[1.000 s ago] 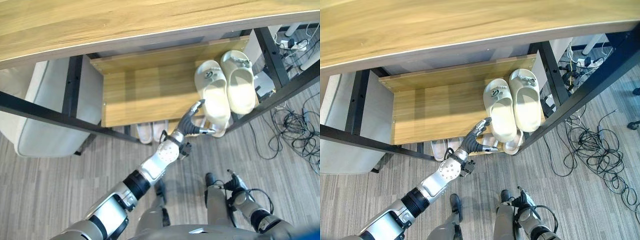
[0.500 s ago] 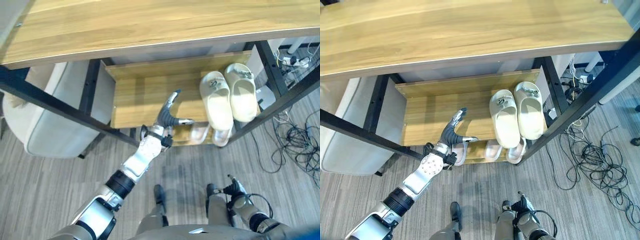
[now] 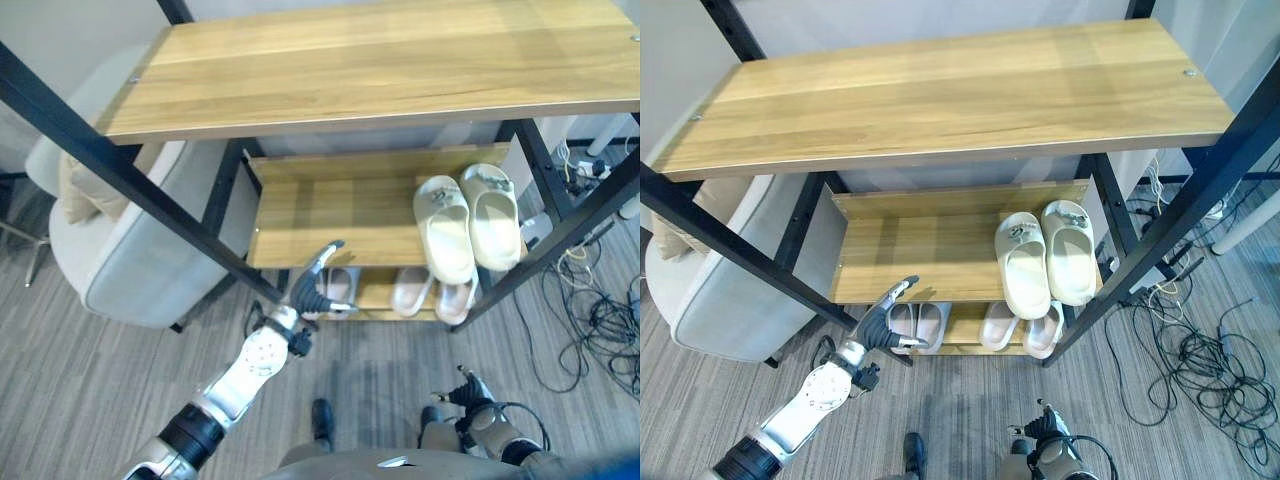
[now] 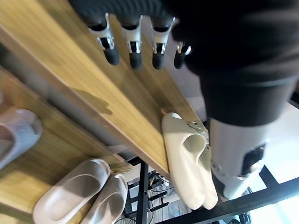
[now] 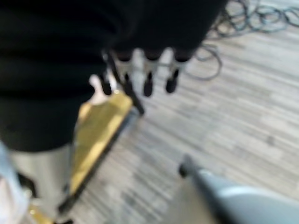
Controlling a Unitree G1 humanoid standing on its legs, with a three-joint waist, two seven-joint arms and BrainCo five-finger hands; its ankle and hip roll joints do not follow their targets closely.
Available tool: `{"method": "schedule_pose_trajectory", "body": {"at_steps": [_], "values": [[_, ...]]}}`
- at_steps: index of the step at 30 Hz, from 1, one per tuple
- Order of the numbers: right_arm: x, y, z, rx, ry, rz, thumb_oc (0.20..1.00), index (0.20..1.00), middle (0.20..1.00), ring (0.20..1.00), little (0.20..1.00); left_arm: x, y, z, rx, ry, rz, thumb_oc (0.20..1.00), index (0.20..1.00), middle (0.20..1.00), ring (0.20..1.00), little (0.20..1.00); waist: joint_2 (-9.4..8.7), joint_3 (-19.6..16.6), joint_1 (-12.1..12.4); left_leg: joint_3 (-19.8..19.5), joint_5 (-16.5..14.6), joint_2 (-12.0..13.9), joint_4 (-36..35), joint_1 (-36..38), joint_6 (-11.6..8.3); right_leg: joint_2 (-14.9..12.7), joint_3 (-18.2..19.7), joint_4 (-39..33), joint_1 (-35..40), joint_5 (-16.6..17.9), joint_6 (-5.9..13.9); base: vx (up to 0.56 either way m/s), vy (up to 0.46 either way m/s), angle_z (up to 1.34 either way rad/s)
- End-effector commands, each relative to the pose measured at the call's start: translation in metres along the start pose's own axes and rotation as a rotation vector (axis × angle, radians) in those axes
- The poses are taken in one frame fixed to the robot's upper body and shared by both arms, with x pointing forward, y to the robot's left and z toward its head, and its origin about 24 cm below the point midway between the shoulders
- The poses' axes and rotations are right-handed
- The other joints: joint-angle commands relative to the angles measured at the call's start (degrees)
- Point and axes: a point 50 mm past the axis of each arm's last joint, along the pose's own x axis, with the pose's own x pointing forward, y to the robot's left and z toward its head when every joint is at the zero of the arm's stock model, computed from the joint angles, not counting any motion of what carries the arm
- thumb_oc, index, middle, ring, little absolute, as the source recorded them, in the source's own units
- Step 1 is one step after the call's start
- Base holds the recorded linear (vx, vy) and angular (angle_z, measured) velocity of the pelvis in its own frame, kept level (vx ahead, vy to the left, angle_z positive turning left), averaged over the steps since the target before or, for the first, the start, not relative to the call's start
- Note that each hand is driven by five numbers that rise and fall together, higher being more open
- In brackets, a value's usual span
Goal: Arrange the slippers neatly on the shoe rack.
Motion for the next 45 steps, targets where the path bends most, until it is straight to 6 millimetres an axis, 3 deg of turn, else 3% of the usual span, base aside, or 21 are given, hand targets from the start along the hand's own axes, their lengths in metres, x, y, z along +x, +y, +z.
{"method": "schedule_pose_trajectory", "body": {"at_steps": [1, 5, 6, 7, 14, 22, 29, 33, 36, 38, 40, 41, 45], "values": [[-0.004, 0.014, 0.005, -0.043, -0.041, 0.038, 1.0, 1.0, 1.0, 1.0, 1.0, 0.006, 0.027, 0.032, 0.114, -0.198, 0.066, 1.0, 1.0, 1.0, 1.0, 1.0, -3.37, 0.29, 1.04, -1.09, -1.81, -0.53, 0.13, 1.72, -5.05, -2.13, -2.23, -19.8, 6.68, 16.95, 3.26, 0.05, -0.011, 0.03], [-0.006, 0.021, 0.009, -0.031, -0.059, 0.065, 1.0, 1.0, 1.0, 1.0, 1.0, -0.006, 0.026, 0.019, 0.19, -0.152, 0.033, 1.0, 1.0, 1.0, 1.0, 1.0, -3.57, -0.32, 1.37, -1.32, -2.28, -0.48, 0.13, 2.96, -5.0, -2.06, -2.6, -20.16, 8.13, 16.69, 3.3, 0.05, -0.001, 0.06], [-0.01, 0.032, 0.011, -0.013, -0.07, 0.104, 1.0, 1.0, 1.0, 1.0, 1.0, -0.011, 0.021, 0.007, 0.204, -0.102, 0.015, 1.0, 1.0, 1.0, 1.0, 1.0, -3.61, -0.45, 1.43, -1.38, -2.45, -0.49, 0.13, 3.48, -4.94, -1.99, -2.68, -20.13, 8.73, 16.43, 3.28, 0.06, 0.015, 0.09], [-0.01, 0.032, 0.013, -0.009, -0.083, 0.109, 1.0, 1.0, 1.0, 1.0, 1.0, -0.016, 0.015, -0.006, 0.226, -0.047, -0.01, 1.0, 1.0, 1.0, 1.0, 1.0, -3.65, -0.68, 1.36, -1.36, -2.66, -0.54, 0.13, 3.99, -4.86, -1.97, -2.85, -20.12, 9.3, 16.26, 3.27, 0.06, 0.024, 0.06], [-0.01, 0.03, 0.022, 0.034, -0.131, 0.101, 1.0, 1.0, 1.0, 1.0, 1.0, -0.035, -0.006, -0.05, 0.245, 0.163, -0.062, 1.0, 1.0, 1.0, 1.0, 1.0, -4.07, -0.96, 1.11, -1.59, -3.06, -0.67, 0.13, 4.76, -4.74, -1.95, -3.2, -20.03, 10.02, 16.08, 3.27, 0.01, 0.012, 0.04], [-0.01, 0.025, 0.014, 0.023, -0.125, 0.1, 1.0, 1.0, 1.0, 1.0, 1.0, -0.042, -0.011, -0.07, 0.243, 0.275, -0.044, 1.0, 1.0, 1.0, 1.0, 1.0, -5.38, -0.94, 0.93, -2.35, -4.59, -0.82, 0.32, 6.75, -3.75, -1.89, -2.45, -19.21, 11.45, 15.53, 3.21, 0.03, 0.031, 0.0], [-0.012, 0.025, 0.002, 0.031, -0.09, 0.109, 1.0, 1.0, 1.0, 1.0, 1.0, -0.044, -0.013, -0.073, 0.264, 0.288, -0.061, 1.0, 1.0, 1.0, 1.0, 1.0, -7.69, 0.87, 1.01, -1.62, -11.6, -2.62, 11.22, 7.23, -1.62, -3.83, -0.5, -18.47, 15.73, 14.86, 3.89, 0.04, 0.096, -0.09], [-0.01, 0.024, 0.011, 0.059, -0.103, 0.096, 1.0, 1.0, 1.0, 1.0, 1.0, -0.037, -0.011, -0.069, 0.28, 0.259, -0.05, 1.0, 1.0, 1.0, 1.0, 1.0, -8.7, 2.5, 0.24, 0.17, -13.06, -3.14, 13.71, 5.62, -0.67, -4.96, 1.81, -17.67, 12.26, 19.53, 5.64, -0.17, 0.111, -0.31], [-0.008, 0.021, 0.022, 0.09, -0.133, 0.085, 1.0, 1.0, 1.0, 1.0, 1.0, -0.027, -0.005, -0.065, 0.292, 0.234, -0.031, 1.0, 1.0, 1.0, 1.0, 1.0, -8.74, 3.7, 0.14, 0.53, -11.98, -2.22, 14.98, 2.46, 0.11, -3.15, 1.47, -12.71, 9.34, 18.2, 4.43, -0.26, 0.11, -0.22], [-0.009, 0.023, 0.021, 0.079, -0.143, 0.096, 1.0, 1.0, 1.0, 1.0, 1.0, -0.028, -0.006, -0.067, 0.296, 0.243, -0.033, 1.0, 1.0, 1.0, 1.0, 1.0, -8.37, 3.54, 0.76, 1.14, -10.64, -2.54, 13.99, 2.02, 1.13, -0.72, -0.51, -6.52, 10.13, 13.61, 2.15, -0.2, 0.213, -0.07], [-0.011, 0.026, 0.024, 0.085, -0.165, 0.112, 1.0, 1.0, 1.0, 1.0, 1.0, -0.031, -0.007, -0.071, 0.269, 0.27, -0.029, 1.0, 1.0, 1.0, 1.0, 1.0, -8.4, 2.42, 1.96, 2.05, -9.18, -3.13, 12.55, 2.03, 2.19, 2.6, -3.64, 1.57, 12.75, 8.01, 1.04, -0.2, 0.17, -0.42], [-0.012, 0.026, 0.023, 0.092, -0.164, 0.112, 1.0, 1.0, 1.0, 1.0, 1.0, -0.032, -0.006, -0.072, 0.268, 0.282, -0.024, 1.0, 1.0, 1.0, 1.0, 1.0, -8.88, 2.03, 2.33, 2.2, -8.56, -3.63, 12.55, 1.36, 2.44, 3.98, -3.17, 3.28, 14.0, 6.92, 0.96, -0.16, 0.076, -0.4], [-0.012, 0.025, 0.023, 0.099, -0.167, 0.103, 1.0, 1.0, 1.0, 1.0, 1.0, -0.034, -0.002, -0.074, 0.26, 0.3, 0.009, 1.0, 1.0, 1.0, 1.0, 1.0, -10.5, 1.23, 3.95, 3.24, -6.63, -4.36, 13.54, -1.9, 2.57, 6.36, -1.83, 2.09, 17.71, 6.64, -0.13, -0.15, -0.027, -0.03]]}}
